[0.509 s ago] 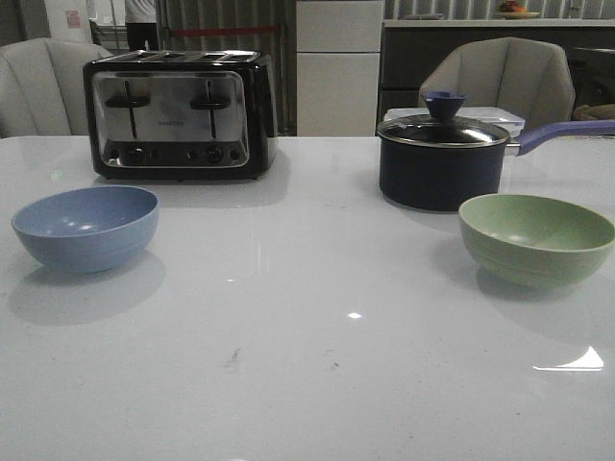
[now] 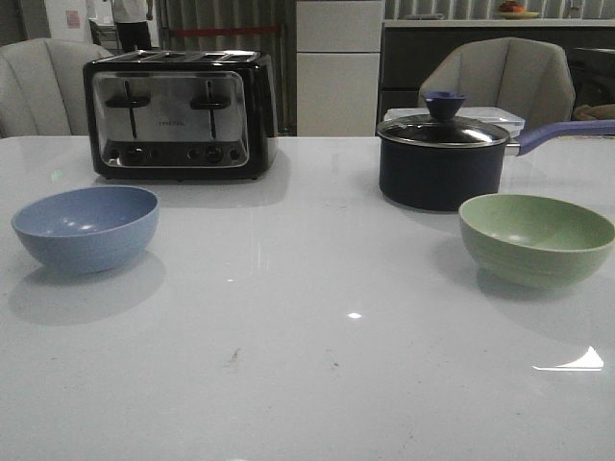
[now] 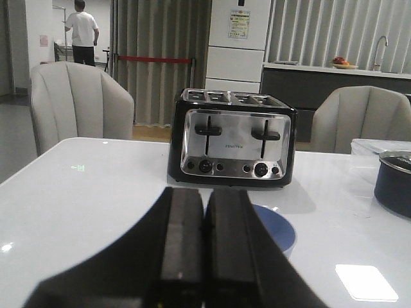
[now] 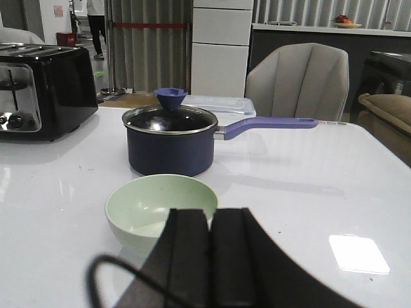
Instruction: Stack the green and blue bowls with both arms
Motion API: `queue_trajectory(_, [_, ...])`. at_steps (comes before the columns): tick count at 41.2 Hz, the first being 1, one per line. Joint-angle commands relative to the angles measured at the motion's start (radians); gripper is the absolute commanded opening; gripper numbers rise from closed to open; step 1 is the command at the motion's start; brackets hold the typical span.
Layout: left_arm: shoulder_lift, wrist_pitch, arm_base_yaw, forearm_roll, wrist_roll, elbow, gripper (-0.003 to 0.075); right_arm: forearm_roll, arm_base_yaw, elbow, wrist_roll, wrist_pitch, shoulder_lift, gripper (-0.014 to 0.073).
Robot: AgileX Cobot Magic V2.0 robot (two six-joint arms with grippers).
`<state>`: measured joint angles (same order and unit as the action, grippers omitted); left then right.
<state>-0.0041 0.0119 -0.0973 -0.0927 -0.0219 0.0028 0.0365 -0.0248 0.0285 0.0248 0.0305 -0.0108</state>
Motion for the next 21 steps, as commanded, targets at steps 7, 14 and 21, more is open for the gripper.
queue_trajectory(7, [-0.020, 0.111, 0.000, -0.006, 0.004, 0.006, 0.0097, -0.014, -0.002, -0.004, 0.001, -0.090, -0.019, 0.0056])
queue_trajectory(14, [-0.020, 0.179, 0.000, -0.003, 0.004, -0.013, 0.0097, -0.014, -0.002, -0.025, 0.001, -0.111, -0.019, 0.0056])
queue_trajectory(21, [-0.020, 0.149, 0.000, 0.040, 0.004, -0.134, 0.0097, -0.014, -0.002, -0.175, 0.001, 0.000, -0.018, 0.0056])
